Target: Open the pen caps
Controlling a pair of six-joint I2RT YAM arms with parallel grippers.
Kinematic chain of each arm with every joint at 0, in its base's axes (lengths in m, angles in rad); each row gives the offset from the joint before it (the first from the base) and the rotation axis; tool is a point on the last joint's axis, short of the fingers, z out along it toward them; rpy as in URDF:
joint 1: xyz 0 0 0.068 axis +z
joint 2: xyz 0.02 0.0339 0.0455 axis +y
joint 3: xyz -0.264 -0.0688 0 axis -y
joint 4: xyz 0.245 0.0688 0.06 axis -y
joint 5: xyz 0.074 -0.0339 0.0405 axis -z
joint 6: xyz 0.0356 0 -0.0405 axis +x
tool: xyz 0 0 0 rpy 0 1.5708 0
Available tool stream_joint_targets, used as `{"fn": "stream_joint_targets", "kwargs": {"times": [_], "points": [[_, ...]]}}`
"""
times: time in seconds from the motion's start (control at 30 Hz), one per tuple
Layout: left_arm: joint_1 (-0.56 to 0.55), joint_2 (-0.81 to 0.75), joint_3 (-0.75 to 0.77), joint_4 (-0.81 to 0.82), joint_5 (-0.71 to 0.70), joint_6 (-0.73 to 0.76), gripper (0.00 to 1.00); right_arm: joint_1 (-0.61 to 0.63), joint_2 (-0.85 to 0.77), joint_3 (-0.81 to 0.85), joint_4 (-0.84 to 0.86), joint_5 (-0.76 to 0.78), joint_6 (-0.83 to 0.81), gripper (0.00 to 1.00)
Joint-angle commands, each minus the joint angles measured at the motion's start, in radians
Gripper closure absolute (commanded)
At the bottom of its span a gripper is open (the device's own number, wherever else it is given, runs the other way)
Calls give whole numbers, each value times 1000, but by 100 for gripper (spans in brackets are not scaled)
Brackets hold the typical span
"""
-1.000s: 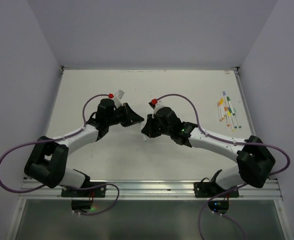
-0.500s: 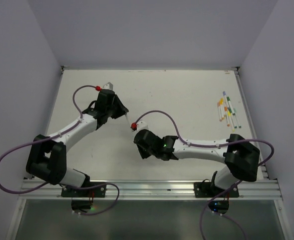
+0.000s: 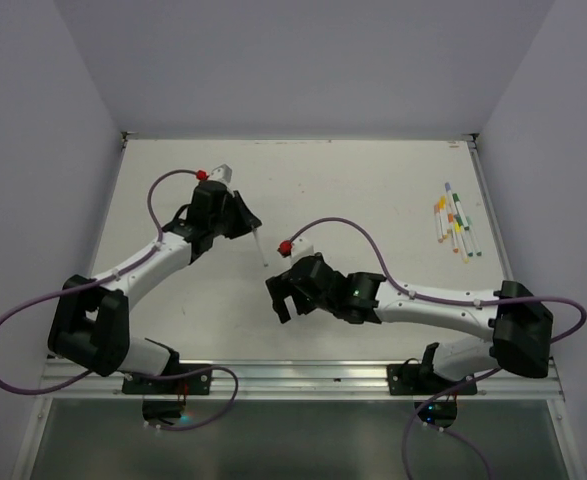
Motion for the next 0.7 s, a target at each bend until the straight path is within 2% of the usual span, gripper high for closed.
{"fn": "stream_joint_targets", "kwargs": {"times": [0.0,0.1,0.17,0.27,0.4,0.53,0.6,0.67], "points": [[-5,-67,-43,94,235,27,100,-66,-60,54,60,-57,-18,1],[-5,-121,-92,140,298,3,100,-115,-97,50,93,-109,-30,1],[-5,-161,-115,145,326,-9,100,-175,-103,28,139,-251,-37,2],[-5,-205,-143,174,381,-49,100,-219,-77,24,220,-333,-35,5],[-6,-209,-143,183,433,-69,100,-224,-29,41,286,-415,-72,12],[-6,-209,-154,212,457,-94,100,-226,-23,38,337,-401,-79,20],[-6,-212,-157,212,466,-98,100,-235,-28,22,376,-410,-72,28],[-6,-221,-168,215,466,-105,100,-248,-28,10,395,-400,-67,29]]}}
